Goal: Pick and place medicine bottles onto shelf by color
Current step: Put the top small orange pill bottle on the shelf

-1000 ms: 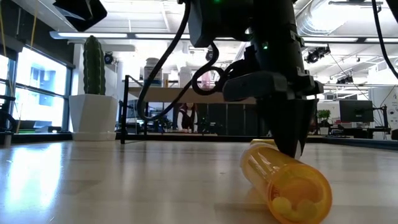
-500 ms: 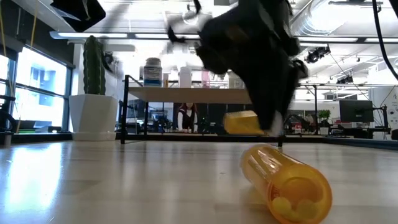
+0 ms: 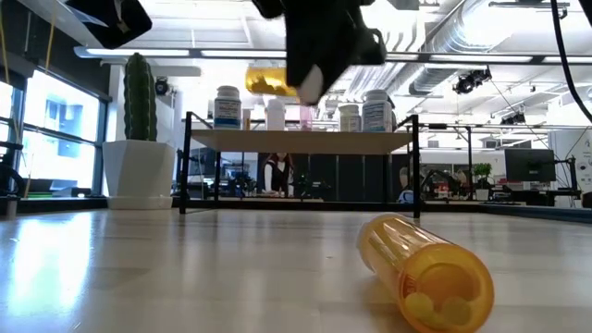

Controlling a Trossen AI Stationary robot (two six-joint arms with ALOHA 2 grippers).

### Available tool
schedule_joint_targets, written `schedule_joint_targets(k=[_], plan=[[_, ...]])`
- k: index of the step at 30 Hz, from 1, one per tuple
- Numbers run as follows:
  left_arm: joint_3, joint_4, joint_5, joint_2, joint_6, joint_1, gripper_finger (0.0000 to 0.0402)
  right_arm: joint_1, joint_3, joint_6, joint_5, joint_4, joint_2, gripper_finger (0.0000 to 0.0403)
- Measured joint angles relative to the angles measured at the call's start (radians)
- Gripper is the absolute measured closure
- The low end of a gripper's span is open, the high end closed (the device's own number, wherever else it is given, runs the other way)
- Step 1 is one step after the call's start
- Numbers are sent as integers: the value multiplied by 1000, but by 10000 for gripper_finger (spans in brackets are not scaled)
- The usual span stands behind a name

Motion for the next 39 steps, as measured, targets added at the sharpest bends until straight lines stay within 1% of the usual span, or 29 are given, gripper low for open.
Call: schedule_joint_targets(k=[2, 9, 14, 16, 23, 26, 29, 32, 35, 39], plan=[[0, 0, 19, 0, -2, 8, 218, 0, 21, -32, 7, 0, 0, 302], [0, 3, 135, 0, -42, 53, 218, 6, 86, -122, 9, -2, 0, 302], [12, 16, 300, 0, -70, 71, 218, 26, 128, -154, 9, -7, 0, 302], [26, 16, 343, 0, -71, 72, 218, 36, 143, -170, 9, -7, 0, 302], [63, 18, 355, 0, -124, 72, 218, 71, 197, -223, 23, -8, 0, 302], [63, 16, 368, 0, -153, 72, 218, 86, 226, -228, 58, -8, 0, 302], [63, 16, 409, 0, -185, 72, 218, 98, 261, -231, 107, -7, 0, 302], [63, 20, 411, 0, -223, 72, 218, 109, 295, -263, 157, -6, 0, 302], [63, 83, 411, 0, -271, 72, 218, 116, 329, -313, 200, -4, 0, 302], [63, 206, 411, 0, -394, 72, 218, 116, 366, -402, 241, -5, 0, 301]])
